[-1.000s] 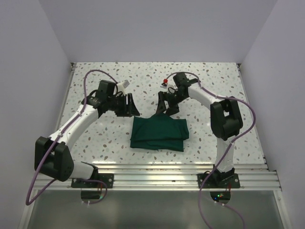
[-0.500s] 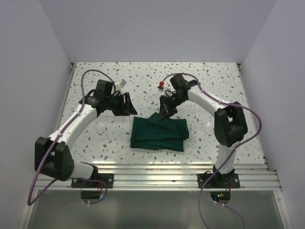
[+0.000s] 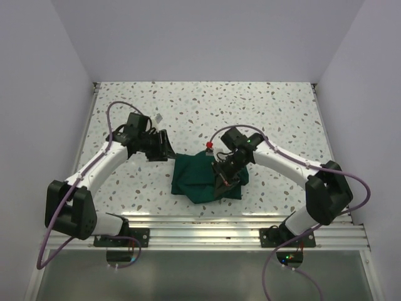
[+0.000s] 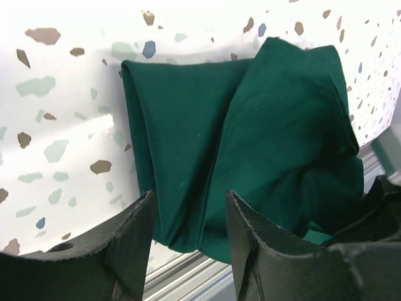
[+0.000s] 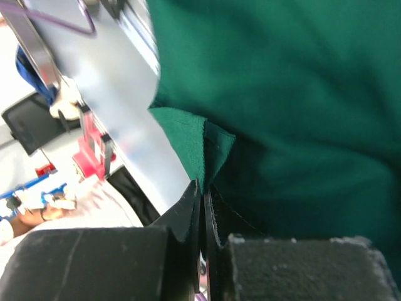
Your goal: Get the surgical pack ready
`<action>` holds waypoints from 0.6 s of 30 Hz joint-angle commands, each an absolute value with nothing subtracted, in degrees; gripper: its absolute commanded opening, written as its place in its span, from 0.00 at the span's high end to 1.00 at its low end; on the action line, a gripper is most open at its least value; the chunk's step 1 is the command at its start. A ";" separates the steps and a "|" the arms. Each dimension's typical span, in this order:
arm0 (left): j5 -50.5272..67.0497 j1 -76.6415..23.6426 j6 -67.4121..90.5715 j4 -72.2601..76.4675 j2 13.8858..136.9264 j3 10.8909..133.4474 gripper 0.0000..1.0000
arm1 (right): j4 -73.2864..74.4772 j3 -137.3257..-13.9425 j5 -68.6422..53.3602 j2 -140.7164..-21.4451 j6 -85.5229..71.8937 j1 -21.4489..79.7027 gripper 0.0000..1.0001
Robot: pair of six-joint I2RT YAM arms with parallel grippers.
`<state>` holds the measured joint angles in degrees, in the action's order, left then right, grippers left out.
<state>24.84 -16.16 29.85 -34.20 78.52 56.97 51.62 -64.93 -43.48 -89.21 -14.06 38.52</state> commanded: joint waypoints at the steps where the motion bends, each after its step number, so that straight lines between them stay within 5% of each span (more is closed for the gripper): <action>1: 24.87 -15.82 31.99 -33.84 74.89 55.99 0.48 | 49.58 -60.74 -44.47 -85.26 -16.52 41.04 1.00; 11: 24.87 -15.82 32.87 -35.59 72.25 55.11 0.48 | 39.21 -56.25 -44.65 -85.86 -23.29 47.98 0.93; 17: 24.96 -15.82 32.43 -37.18 72.07 55.46 0.48 | 45.34 -63.27 -40.53 -85.88 -18.82 49.04 0.28; 18: 25.05 -15.82 32.34 -37.26 72.16 55.46 0.48 | 47.87 -64.85 -39.47 -85.00 -17.42 49.04 0.24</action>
